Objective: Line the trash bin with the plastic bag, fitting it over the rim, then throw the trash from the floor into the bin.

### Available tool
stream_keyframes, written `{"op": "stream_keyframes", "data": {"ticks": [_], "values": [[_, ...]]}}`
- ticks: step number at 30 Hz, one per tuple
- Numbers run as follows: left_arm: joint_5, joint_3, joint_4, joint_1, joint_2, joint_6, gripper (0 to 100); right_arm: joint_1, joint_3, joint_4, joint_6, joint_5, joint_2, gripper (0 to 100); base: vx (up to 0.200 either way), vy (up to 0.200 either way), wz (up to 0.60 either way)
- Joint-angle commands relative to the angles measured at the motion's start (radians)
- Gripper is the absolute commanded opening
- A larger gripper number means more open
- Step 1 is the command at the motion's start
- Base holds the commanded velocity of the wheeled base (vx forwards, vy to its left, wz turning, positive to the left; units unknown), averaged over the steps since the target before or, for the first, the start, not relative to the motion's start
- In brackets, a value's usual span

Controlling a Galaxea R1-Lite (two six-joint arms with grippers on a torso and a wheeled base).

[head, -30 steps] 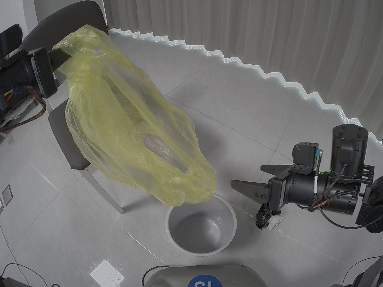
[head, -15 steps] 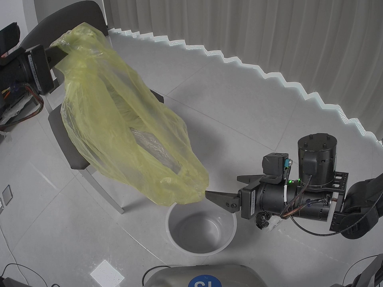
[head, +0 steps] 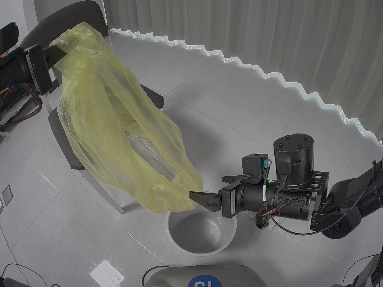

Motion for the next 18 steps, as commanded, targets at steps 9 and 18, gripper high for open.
{"op": "stream_keyframes", "data": {"ticks": [9,18], "values": [[-0.003,0.005,-0.033,-0.001,0.003,0.000,0,0.027,-0.049,-0.001,0.009,0.002,0.080,100,0.000,0.000,0.00],[-0.003,0.005,-0.033,-0.001,0.005,0.000,0,0.057,-0.082,-0.001,0.053,0.000,0.121,100,0.000,0.000,0.00]]}}
